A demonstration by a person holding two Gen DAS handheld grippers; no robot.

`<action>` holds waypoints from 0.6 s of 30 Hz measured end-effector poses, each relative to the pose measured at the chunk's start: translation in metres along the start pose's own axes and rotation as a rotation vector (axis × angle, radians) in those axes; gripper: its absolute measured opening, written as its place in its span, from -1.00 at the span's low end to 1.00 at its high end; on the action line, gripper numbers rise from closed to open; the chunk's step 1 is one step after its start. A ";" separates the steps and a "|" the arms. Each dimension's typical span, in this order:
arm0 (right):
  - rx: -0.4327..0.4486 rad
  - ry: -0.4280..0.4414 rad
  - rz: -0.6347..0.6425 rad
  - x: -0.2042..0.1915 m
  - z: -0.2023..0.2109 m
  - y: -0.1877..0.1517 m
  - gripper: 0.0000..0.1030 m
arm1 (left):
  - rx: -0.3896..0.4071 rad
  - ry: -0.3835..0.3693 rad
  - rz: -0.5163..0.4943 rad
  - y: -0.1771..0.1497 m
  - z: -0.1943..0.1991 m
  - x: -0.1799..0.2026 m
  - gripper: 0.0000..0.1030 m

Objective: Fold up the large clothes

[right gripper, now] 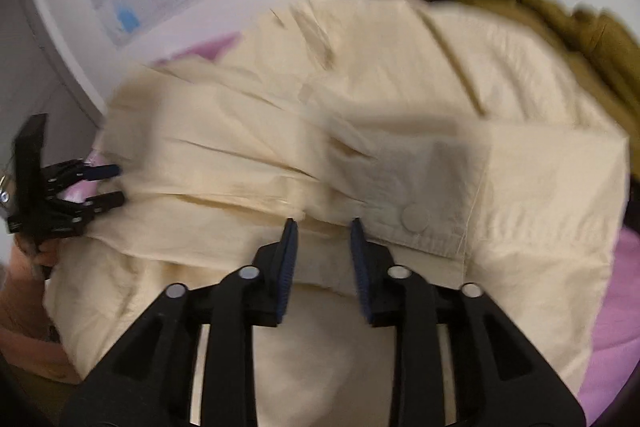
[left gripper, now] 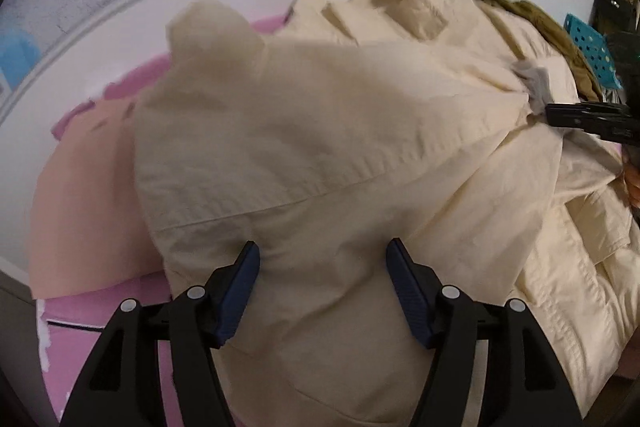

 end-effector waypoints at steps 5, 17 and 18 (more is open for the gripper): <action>0.032 0.158 0.133 -0.057 0.043 -0.018 -0.02 | 0.112 -0.054 -0.066 -0.007 0.049 0.017 0.23; -0.173 0.106 0.280 -0.134 -0.017 -0.069 -0.85 | 0.117 -0.139 -0.065 -0.049 0.068 0.052 0.29; -0.153 0.112 0.268 -0.132 -0.015 -0.067 -0.91 | 0.121 -0.140 -0.058 -0.052 0.070 0.050 0.29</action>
Point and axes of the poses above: each gripper's, at about its wrist camera, not at the fingertips, and z roughly against the way its jaws point, x to its right, y to its top, the point moved 7 cm from there along -z, roughly the way its jaws point, and after that the axes turned 10 degrees about z, right-handed, at the moved point
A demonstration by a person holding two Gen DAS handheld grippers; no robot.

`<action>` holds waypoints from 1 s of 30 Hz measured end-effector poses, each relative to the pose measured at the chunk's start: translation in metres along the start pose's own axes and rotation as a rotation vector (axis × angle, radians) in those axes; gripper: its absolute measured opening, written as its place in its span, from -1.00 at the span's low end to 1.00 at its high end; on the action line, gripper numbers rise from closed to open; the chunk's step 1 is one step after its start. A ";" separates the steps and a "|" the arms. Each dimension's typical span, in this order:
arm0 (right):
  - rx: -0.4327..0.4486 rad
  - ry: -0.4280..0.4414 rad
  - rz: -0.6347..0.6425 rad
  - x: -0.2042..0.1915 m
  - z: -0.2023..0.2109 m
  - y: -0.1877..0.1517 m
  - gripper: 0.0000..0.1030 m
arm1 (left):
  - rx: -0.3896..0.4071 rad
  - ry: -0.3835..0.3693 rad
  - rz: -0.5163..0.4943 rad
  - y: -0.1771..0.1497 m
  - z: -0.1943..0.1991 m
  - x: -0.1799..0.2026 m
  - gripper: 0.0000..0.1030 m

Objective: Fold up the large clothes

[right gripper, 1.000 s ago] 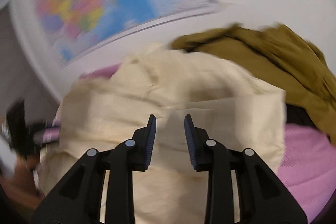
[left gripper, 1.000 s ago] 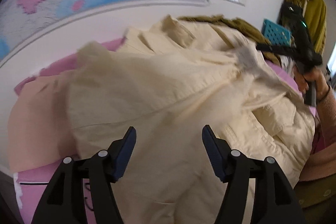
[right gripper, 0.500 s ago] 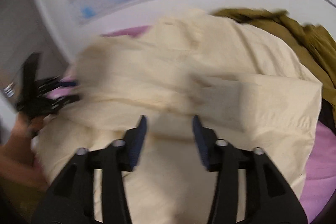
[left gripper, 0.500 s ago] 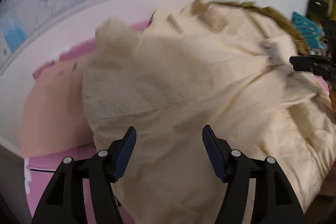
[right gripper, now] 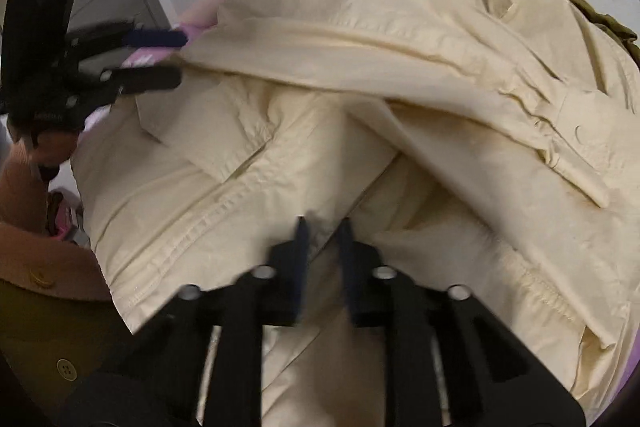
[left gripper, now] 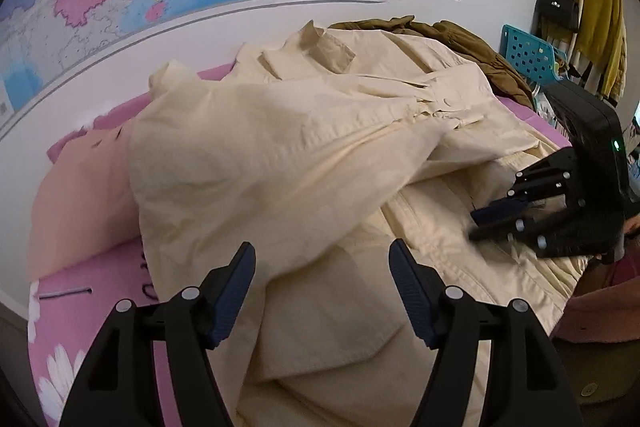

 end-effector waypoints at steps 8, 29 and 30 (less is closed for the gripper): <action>0.130 -0.122 0.011 0.023 0.015 0.039 -0.98 | 0.069 -0.007 0.079 -0.010 0.033 -0.026 0.31; 0.166 0.054 -0.141 0.003 0.044 -0.010 -0.23 | 0.040 -0.152 0.095 -0.109 0.070 -0.012 0.46; 0.136 0.035 -0.120 -0.001 0.032 -0.009 -0.23 | 0.034 -0.151 0.083 -0.112 0.068 -0.007 0.46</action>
Point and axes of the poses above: each gripper's, at about its wrist camera, not at the fingertips, and z roughly against the way its jaws point, x to its right, y to its top, the point moved 7 cm from there along -z, roughly the way its jaws point, and after that the axes turned 10 degrees about z, right-handed, at the moved point
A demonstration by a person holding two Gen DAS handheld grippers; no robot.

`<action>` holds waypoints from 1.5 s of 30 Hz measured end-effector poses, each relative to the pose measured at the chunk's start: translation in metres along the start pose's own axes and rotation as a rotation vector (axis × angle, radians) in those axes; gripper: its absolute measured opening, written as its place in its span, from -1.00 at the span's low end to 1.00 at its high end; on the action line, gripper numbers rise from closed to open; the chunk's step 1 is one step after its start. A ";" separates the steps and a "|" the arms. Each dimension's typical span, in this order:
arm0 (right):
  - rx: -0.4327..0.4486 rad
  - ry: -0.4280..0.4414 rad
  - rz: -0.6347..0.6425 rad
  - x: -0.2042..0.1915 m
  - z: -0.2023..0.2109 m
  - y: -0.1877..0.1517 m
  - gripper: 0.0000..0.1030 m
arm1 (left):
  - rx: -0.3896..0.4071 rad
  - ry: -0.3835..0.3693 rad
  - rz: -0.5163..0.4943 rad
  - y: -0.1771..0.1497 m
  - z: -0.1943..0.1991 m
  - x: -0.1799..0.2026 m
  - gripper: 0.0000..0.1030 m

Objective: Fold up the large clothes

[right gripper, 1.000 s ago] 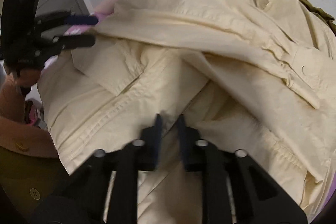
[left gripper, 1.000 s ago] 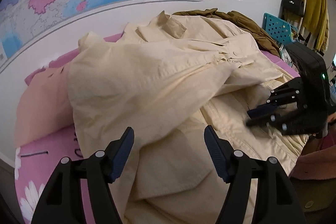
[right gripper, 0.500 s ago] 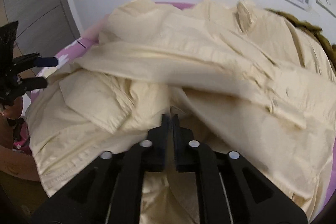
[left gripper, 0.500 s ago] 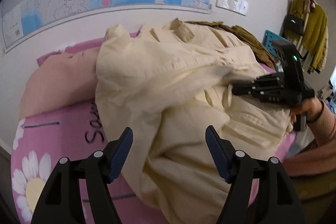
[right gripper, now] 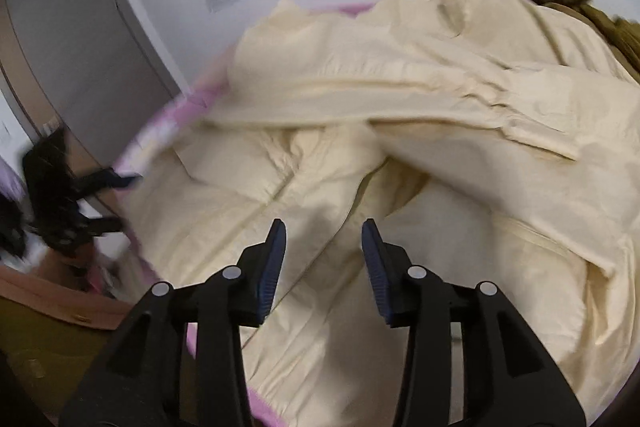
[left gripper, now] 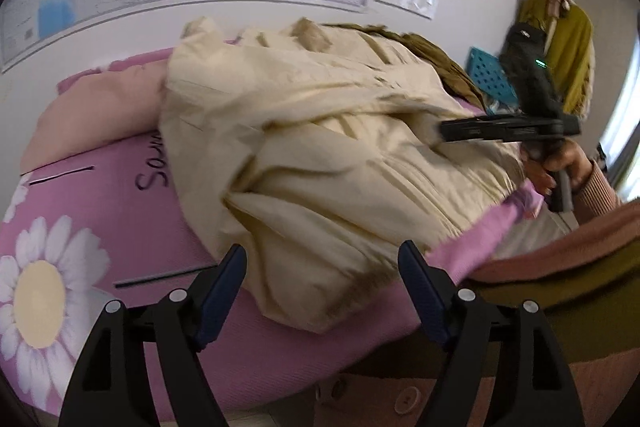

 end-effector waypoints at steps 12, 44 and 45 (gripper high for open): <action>-0.023 -0.102 0.070 -0.005 -0.037 0.000 -0.96 | -0.043 0.086 0.037 -0.013 -0.028 -0.001 0.47; 0.252 0.040 -0.452 0.106 0.120 -0.143 0.49 | -0.039 -0.214 0.369 0.010 -0.035 -0.025 0.87; 0.250 0.048 -0.435 0.101 0.117 -0.141 0.49 | -0.035 -0.211 0.368 0.011 -0.037 -0.025 0.87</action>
Point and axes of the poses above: each gripper's, at about its wrist camera, not at the fingertips, and z roughly against the way its jaws point, x to its right, y to its top, the point moved 7 cm from there along -z, roughly the way its jaws point, and after that the axes turned 10 degrees about z, right-handed, at the moved point
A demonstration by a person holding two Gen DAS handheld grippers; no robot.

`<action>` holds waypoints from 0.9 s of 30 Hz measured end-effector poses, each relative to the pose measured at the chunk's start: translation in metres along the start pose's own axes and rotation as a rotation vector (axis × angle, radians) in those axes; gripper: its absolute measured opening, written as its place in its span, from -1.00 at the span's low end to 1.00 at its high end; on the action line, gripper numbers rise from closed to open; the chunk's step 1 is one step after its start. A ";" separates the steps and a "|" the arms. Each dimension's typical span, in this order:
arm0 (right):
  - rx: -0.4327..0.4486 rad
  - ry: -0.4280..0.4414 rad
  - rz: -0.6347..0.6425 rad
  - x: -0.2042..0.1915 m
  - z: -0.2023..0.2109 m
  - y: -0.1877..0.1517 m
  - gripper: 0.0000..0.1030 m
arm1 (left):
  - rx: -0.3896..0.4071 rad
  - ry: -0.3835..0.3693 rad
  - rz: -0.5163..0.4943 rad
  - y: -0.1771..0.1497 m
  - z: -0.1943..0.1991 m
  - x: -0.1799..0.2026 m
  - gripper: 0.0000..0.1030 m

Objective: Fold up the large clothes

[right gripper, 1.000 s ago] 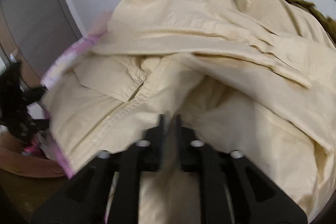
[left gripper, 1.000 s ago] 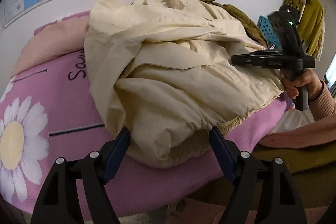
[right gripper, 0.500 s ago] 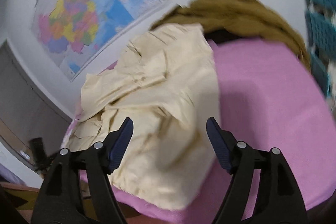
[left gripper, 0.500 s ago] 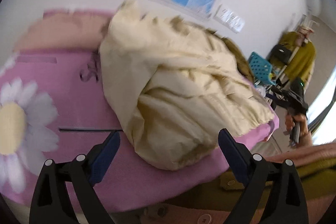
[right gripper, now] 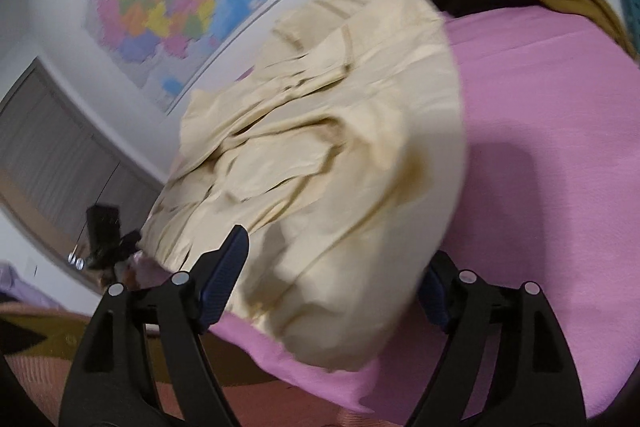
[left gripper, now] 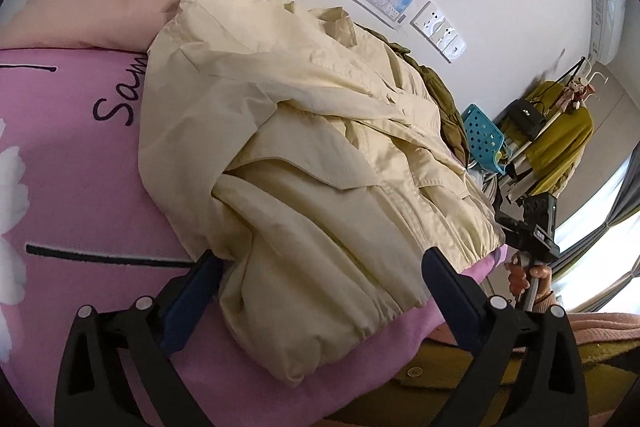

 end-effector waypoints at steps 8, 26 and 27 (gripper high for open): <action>0.007 0.008 0.025 -0.011 -0.013 0.003 0.40 | -0.010 0.092 0.012 0.001 0.013 -0.009 0.66; 0.103 0.162 -0.081 -0.028 0.009 0.016 -0.70 | 0.064 0.112 0.151 0.008 0.014 -0.005 -0.53; 0.131 0.183 -0.061 -0.039 0.019 0.022 -0.71 | 0.073 0.101 0.147 0.011 0.019 -0.001 -0.57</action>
Point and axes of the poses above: each gripper's, at about its wrist camera, not at the fingertips, and z roughly against the way its jaws point, x to its right, y to its top, the point moved 7 cm from there along -z, roughly the way its jaws point, and after that the axes turned 10 degrees about z, right-handed, at the moved point
